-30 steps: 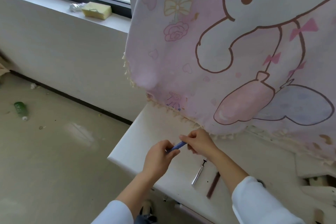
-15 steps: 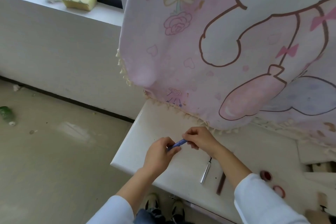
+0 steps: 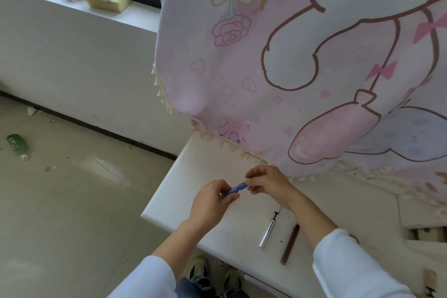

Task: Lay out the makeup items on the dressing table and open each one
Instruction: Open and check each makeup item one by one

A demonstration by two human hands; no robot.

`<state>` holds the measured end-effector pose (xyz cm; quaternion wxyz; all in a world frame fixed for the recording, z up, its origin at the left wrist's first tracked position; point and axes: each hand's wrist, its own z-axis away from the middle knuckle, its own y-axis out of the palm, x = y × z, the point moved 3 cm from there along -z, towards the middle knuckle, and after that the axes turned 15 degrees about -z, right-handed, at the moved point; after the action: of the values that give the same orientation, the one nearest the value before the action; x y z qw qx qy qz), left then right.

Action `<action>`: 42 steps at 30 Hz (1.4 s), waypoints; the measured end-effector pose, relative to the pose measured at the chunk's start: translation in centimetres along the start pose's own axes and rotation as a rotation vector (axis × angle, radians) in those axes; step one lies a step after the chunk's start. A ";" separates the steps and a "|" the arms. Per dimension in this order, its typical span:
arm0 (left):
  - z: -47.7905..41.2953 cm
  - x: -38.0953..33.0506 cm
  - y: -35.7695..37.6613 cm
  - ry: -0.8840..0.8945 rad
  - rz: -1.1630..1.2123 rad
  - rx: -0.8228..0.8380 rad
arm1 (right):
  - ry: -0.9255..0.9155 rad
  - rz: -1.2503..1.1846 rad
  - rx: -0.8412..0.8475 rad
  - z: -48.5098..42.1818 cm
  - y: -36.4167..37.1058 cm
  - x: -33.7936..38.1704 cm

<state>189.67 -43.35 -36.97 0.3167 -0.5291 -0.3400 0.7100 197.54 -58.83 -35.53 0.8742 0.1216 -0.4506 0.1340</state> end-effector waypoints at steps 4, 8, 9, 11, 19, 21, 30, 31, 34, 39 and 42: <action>0.1 -0.6 0.2 0.000 -0.013 -0.005 | 0.048 0.154 -0.021 0.3 -0.3 -0.3; 0.1 -1.0 0.5 0.002 -0.026 -0.002 | 0.003 0.119 0.006 0.3 -0.9 -0.2; 0.1 -1.0 0.6 0.000 -0.028 -0.002 | 0.005 0.073 0.023 0.3 -1.0 -0.1; 0.1 -1.1 0.8 -0.003 -0.030 -0.005 | 0.030 0.037 0.049 0.4 -1.1 -0.1; 0.4 -1.4 1.4 -0.023 -0.029 0.000 | 0.009 0.127 0.003 0.4 -1.8 -0.4; 0.4 -1.3 1.5 -0.029 -0.029 0.002 | 0.026 0.081 0.019 0.4 -1.9 -0.4; 0.5 -1.4 1.8 -0.045 -0.022 0.019 | 0.031 0.059 -0.025 0.3 -2.3 -0.8; 0.4 -1.4 1.8 -0.046 -0.022 0.019 | 0.034 0.028 -0.033 0.2 -2.3 -0.7; 0.5 -1.4 2.1 -0.053 -0.022 0.032 | 0.051 -0.044 -0.049 0.1 -2.5 -0.8; 0.5 -1.1 2.8 -0.095 0.039 0.096 | 0.073 -0.107 -0.088 -0.2 -2.7 -1.4; 0.5 -1.1 3.1 -0.096 0.049 0.125 | 0.094 -0.116 -0.137 -0.6 -2.6 -1.8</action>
<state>189.13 -46.07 -38.78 0.3148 -0.4818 -0.2967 0.7621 197.92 -61.26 -37.60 0.9069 0.0812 -0.4093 0.0576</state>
